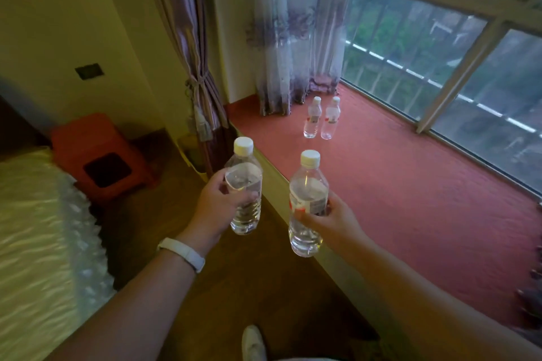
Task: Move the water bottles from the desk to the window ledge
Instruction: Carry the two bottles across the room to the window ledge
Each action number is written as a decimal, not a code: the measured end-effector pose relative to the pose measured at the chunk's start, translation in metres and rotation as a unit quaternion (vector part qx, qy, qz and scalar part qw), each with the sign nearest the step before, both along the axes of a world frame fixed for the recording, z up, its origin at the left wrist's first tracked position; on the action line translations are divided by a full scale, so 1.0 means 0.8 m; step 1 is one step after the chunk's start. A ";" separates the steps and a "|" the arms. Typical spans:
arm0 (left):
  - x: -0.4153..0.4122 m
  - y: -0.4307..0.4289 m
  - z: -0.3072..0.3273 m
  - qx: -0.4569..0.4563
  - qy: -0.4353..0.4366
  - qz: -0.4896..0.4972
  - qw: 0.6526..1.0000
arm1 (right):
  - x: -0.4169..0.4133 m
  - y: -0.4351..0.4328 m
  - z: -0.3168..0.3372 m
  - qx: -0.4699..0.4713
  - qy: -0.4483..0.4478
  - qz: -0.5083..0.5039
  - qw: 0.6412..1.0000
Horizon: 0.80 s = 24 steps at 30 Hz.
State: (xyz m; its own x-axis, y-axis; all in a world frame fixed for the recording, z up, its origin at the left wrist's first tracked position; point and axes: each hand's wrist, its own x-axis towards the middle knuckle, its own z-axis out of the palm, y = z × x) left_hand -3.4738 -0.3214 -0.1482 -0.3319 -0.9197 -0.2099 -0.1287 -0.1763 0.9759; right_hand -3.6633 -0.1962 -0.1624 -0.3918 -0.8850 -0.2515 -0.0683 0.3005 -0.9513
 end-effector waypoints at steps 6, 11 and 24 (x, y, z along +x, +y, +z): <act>-0.011 -0.078 -0.002 0.009 0.016 0.025 1.000 | -0.008 -0.085 0.001 -0.010 -0.024 -0.039 0.999; -0.039 -0.134 -0.013 0.012 -0.003 0.002 1.000 | -0.035 -0.141 -0.012 -0.013 -0.038 -0.063 0.997; -0.220 -0.288 -0.042 0.003 -0.069 -0.082 0.994 | -0.189 -0.270 -0.073 -0.006 -0.073 -0.113 0.991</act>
State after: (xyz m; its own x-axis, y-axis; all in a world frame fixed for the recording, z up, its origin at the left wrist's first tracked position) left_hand -3.6499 -0.5515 -0.1815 -0.4454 -0.8538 -0.2694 -0.2880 -0.1482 0.9461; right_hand -3.8148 -0.4120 -0.2209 -0.5405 -0.7817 -0.3110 0.1387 0.2818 -0.9494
